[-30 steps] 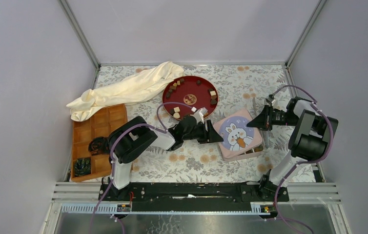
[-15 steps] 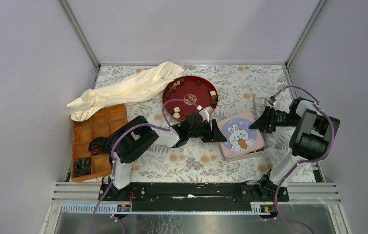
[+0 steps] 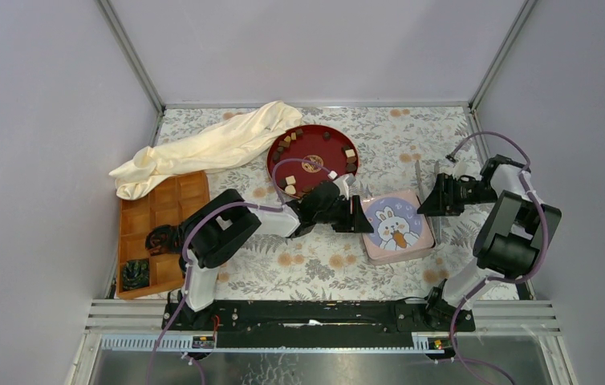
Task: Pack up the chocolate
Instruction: Place the box lid in the packing box.
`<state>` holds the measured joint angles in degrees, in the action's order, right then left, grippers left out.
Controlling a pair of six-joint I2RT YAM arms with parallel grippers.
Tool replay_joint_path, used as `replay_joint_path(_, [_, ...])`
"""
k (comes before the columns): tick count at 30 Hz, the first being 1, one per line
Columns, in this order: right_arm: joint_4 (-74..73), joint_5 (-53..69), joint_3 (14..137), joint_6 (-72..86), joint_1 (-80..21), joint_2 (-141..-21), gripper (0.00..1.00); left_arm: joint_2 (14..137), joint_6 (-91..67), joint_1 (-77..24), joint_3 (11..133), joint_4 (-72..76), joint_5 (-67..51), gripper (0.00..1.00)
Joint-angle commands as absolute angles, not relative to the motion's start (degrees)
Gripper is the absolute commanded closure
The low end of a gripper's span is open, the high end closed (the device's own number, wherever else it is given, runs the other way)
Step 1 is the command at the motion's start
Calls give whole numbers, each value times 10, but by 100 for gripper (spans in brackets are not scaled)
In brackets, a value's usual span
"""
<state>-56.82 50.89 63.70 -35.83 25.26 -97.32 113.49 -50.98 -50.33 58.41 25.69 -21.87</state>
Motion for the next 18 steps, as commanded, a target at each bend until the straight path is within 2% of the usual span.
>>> replay_joint_path(1, [-554,456,647,-378,254,-920,39,1148,-483,-507,607,226,-216,43])
replay_joint_path(8, [-547,440,631,-394,255,-941,35,1150,-479,-507,615,218,-222,42])
replay_joint_path(18, [-547,424,622,-402,239,-974,36,1158,-480,-507,627,214,-232,42])
